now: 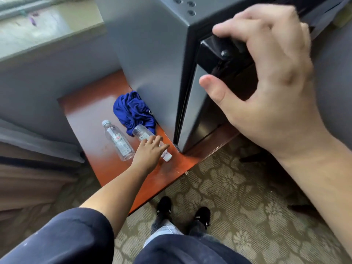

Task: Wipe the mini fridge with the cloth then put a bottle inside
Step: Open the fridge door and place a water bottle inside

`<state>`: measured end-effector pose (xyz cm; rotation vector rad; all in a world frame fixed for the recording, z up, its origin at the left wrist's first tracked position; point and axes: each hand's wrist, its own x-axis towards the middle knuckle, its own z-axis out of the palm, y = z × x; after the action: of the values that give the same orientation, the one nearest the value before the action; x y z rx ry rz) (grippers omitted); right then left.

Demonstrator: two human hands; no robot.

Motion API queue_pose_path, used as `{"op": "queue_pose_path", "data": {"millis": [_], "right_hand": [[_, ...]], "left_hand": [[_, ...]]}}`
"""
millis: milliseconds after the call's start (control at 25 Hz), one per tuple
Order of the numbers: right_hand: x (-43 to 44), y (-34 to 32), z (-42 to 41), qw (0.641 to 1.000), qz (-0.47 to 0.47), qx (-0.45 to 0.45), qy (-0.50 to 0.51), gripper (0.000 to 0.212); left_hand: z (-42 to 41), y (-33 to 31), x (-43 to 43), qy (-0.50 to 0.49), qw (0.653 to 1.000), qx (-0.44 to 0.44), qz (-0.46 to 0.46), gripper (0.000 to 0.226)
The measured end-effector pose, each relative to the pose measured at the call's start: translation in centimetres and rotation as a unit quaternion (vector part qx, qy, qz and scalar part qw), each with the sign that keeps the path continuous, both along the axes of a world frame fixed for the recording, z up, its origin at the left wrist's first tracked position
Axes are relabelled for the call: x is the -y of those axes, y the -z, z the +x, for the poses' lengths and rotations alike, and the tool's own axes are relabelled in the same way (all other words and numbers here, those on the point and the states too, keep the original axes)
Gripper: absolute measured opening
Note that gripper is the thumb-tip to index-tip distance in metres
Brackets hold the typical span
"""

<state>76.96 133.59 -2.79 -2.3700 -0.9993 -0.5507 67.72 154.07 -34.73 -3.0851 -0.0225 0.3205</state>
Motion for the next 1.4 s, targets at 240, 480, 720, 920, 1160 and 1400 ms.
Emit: {"op": "queue_pose_path", "data": {"millis": [240,480,720,920,1160,1400], "right_hand": [[-0.7,-1.4,0.1,1.0,0.0,-0.019,0.004,0.046],[-0.8,-2.6,0.1,0.999,-0.018,-0.03,-0.024,0.039],[7.0,-1.3,-2.6,0.995,0.042,-0.065,-0.06,0.035],[14.3,-2.4,-3.2,0.992,0.054,-0.099,-0.058,0.024],[20.0,-4.2,-3.6,0.994,0.076,-0.071,0.018,0.014],[21.8,-6.8,-3.9,0.992,0.042,-0.092,0.076,0.02]], "left_hand": [[-0.2,-2.0,0.7,-0.013,0.999,0.036,-0.013,0.058],[-2.2,-6.4,3.6,-0.122,0.982,0.087,-0.116,0.061],[-3.2,-11.5,6.2,-0.2,0.942,0.147,-0.226,0.065],[-2.0,-15.4,10.9,-0.233,0.903,0.174,-0.317,0.065],[2.6,-17.5,14.9,-0.249,0.879,0.184,-0.363,0.034],[8.0,-16.4,15.8,-0.308,0.852,0.167,-0.389,0.041]]}}
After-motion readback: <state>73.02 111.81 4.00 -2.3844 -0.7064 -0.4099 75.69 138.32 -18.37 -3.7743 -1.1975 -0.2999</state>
